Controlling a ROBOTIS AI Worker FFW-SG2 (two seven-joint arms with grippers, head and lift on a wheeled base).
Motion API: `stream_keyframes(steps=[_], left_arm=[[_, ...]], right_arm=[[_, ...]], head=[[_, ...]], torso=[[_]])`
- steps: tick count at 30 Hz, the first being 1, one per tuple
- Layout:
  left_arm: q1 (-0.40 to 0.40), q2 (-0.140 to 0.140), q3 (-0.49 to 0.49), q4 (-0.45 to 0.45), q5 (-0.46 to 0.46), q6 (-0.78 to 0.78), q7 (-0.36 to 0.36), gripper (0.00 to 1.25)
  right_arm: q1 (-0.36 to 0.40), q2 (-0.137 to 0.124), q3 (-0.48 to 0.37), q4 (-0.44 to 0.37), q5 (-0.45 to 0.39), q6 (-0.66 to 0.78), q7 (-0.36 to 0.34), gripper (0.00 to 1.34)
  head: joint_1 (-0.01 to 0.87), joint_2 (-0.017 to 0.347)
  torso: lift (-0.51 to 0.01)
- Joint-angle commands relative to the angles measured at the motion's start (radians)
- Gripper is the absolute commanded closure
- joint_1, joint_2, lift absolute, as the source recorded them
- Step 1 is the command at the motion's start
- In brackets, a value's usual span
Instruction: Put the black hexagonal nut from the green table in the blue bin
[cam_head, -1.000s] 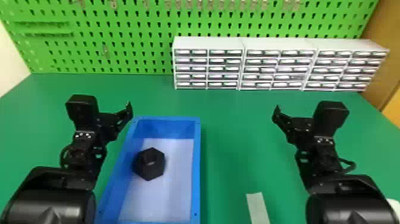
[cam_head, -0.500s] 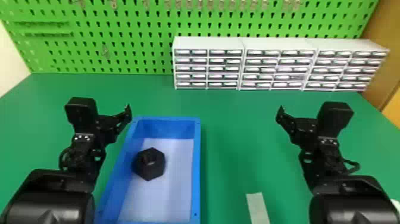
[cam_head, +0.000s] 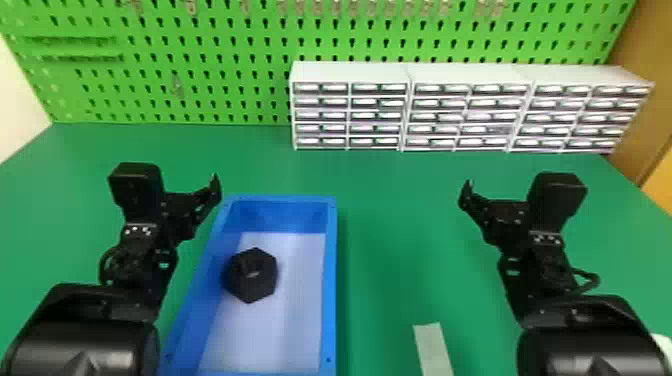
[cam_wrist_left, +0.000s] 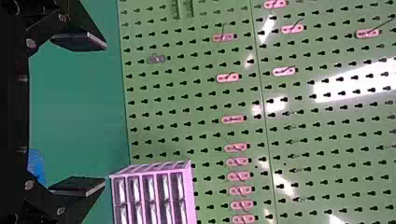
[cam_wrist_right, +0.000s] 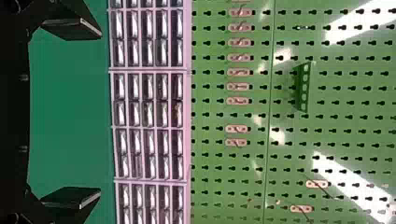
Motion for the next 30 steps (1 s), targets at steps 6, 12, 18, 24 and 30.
stream_keyframes(steps=[6,12,18,24,30], left_arm=[[-0.005,0.000,-0.003,0.000,0.002,0.000,0.000,0.24],[-0.008,0.000,-0.006,0.000,0.001,0.000,-0.002,0.24],[-0.011,0.000,-0.009,0.000,-0.003,-0.002,-0.002,0.24],[-0.006,0.000,-0.008,0.000,-0.003,-0.002,-0.002,0.24],[-0.002,0.000,-0.005,-0.002,-0.003,-0.003,-0.002,0.24]], right_arm=[[-0.004,-0.002,0.003,0.000,-0.001,0.001,0.000,0.12],[-0.004,0.000,0.006,0.000,0.001,0.002,0.000,0.12],[-0.004,0.000,0.006,0.000,-0.001,0.004,0.000,0.12],[-0.004,0.005,0.000,0.000,-0.001,0.004,0.000,0.12],[-0.005,0.005,-0.004,0.000,-0.001,0.004,0.000,0.12]], head=[[0.686,0.052],[0.686,0.052],[0.686,0.052],[0.686,0.052],[0.686,0.052]], torso=[[-0.097],[-0.097],[-0.097],[-0.097],[-0.097]])
